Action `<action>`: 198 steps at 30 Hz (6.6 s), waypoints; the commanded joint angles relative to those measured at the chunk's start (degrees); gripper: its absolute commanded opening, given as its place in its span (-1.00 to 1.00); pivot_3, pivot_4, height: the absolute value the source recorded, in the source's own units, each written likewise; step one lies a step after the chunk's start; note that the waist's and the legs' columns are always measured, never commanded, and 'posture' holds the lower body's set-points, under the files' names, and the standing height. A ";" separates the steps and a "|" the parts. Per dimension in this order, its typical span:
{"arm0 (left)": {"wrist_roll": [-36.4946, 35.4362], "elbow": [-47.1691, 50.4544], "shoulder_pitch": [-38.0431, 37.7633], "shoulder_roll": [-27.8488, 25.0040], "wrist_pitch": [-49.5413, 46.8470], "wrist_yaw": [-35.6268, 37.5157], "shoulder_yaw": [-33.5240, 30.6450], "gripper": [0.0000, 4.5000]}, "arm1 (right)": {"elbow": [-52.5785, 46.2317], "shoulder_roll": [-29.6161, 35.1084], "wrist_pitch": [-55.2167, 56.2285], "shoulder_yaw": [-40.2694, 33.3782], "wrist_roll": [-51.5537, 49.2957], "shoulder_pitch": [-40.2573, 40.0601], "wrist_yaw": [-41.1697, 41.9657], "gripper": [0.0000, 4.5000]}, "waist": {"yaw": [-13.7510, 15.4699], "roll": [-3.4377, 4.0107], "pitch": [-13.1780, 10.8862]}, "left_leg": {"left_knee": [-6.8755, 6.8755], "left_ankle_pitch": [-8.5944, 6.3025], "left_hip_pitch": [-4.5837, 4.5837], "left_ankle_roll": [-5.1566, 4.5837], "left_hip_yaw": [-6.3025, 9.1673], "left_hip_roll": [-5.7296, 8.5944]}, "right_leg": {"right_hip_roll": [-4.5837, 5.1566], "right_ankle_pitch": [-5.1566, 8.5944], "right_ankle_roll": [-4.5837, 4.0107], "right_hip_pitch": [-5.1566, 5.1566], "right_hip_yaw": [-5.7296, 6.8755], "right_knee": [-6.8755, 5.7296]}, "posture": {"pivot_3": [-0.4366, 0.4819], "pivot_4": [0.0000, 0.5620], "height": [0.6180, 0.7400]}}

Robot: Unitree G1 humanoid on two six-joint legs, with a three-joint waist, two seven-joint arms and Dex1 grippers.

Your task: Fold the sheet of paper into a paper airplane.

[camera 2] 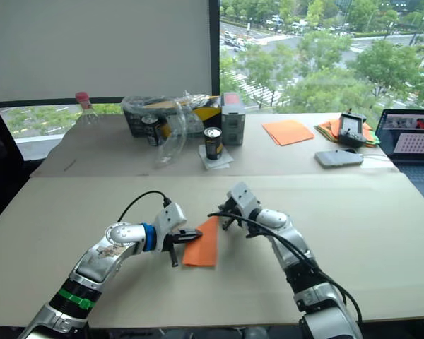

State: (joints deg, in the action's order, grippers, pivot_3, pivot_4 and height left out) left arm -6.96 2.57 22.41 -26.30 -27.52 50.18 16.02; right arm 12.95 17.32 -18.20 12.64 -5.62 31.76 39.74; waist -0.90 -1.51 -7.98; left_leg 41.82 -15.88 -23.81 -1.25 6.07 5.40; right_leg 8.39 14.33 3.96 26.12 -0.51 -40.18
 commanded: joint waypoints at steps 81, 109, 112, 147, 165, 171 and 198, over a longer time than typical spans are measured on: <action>1.33 -14.75 7.80 5.93 6.46 -4.18 -0.85 -0.99 | -19.95 7.01 -13.05 8.52 -0.12 -13.62 3.52 -1.00 | 0.73 -0.03 -0.01 | 0.01 0.00 0.05 -0.01 0.02 0.00 | 0.04 0.02 0.03 -0.14 0.04 0.08 | -0.05 -0.47 -0.14; 6.24 -40.99 21.48 16.97 22.34 -0.96 0.30 -0.99 | -22.28 7.70 -15.67 8.17 0.09 -16.52 -0.56 -1.00 | 1.28 -0.07 -0.01 | 0.05 0.00 -0.02 -0.02 0.01 0.05 | 0.04 0.02 0.05 -0.12 0.05 0.09 | -0.05 -0.47 -0.14; 7.45 -41.04 20.41 16.11 22.67 -0.44 0.87 -0.99 | -22.46 7.95 -15.77 8.07 -0.04 -16.59 -0.50 -1.00 | 1.24 -0.08 0.00 | 0.05 -0.01 -0.01 -0.02 0.01 0.04 | 0.04 0.02 0.05 -0.11 0.05 0.08 | -0.05 -0.47 -0.14; -5.99 0.75 -9.24 -2.88 2.73 2.41 -9.87 -0.99 | -17.57 7.17 -9.41 11.55 1.29 -9.71 6.24 -1.00 | 0.01 0.12 0.29 | -0.61 -0.14 1.36 -0.12 0.04 -0.11 | 0.01 0.50 0.51 -1.12 0.04 0.36 | -0.05 -0.47 -0.14; -20.53 -9.88 15.70 -2.68 -24.05 7.54 -12.60 -0.34 | -39.82 16.00 -13.56 2.76 -2.01 -13.47 5.01 -1.00 | 0.12 -0.14 -0.17 | -0.14 -0.07 -0.27 -0.04 0.12 0.04 | 0.05 0.16 0.01 0.14 0.11 0.21 | -0.05 -0.47 -0.14; -23.40 -24.99 29.13 -0.49 -37.53 7.32 -13.00 0.58 | -41.64 17.07 -13.23 1.93 -0.20 -15.19 3.01 -1.00 | 0.13 -0.26 -0.29 | -0.08 -0.06 -0.32 -0.02 0.14 0.05 | 0.04 0.16 0.02 0.17 0.16 0.18 | -0.05 -0.47 -0.14; -13.44 -49.18 45.46 6.44 -46.76 21.80 5.96 -0.37 | -43.60 18.54 -16.54 -0.42 0.83 -17.95 -0.23 -1.00 | 0.02 -0.44 -0.42 | 0.02 -0.05 -0.43 -0.01 0.12 0.09 | 0.04 0.17 0.04 0.24 0.13 0.08 | -0.05 -0.47 -0.14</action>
State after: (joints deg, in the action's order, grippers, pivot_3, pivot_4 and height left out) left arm -20.34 -47.95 67.29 -19.73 -73.92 70.93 21.85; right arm -29.02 35.44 -34.98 13.37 -4.77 13.14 39.76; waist -0.88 -1.95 -8.41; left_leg 41.84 -15.93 -24.25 -1.26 6.19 5.50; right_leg 8.44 14.50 4.00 26.36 -0.37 -40.11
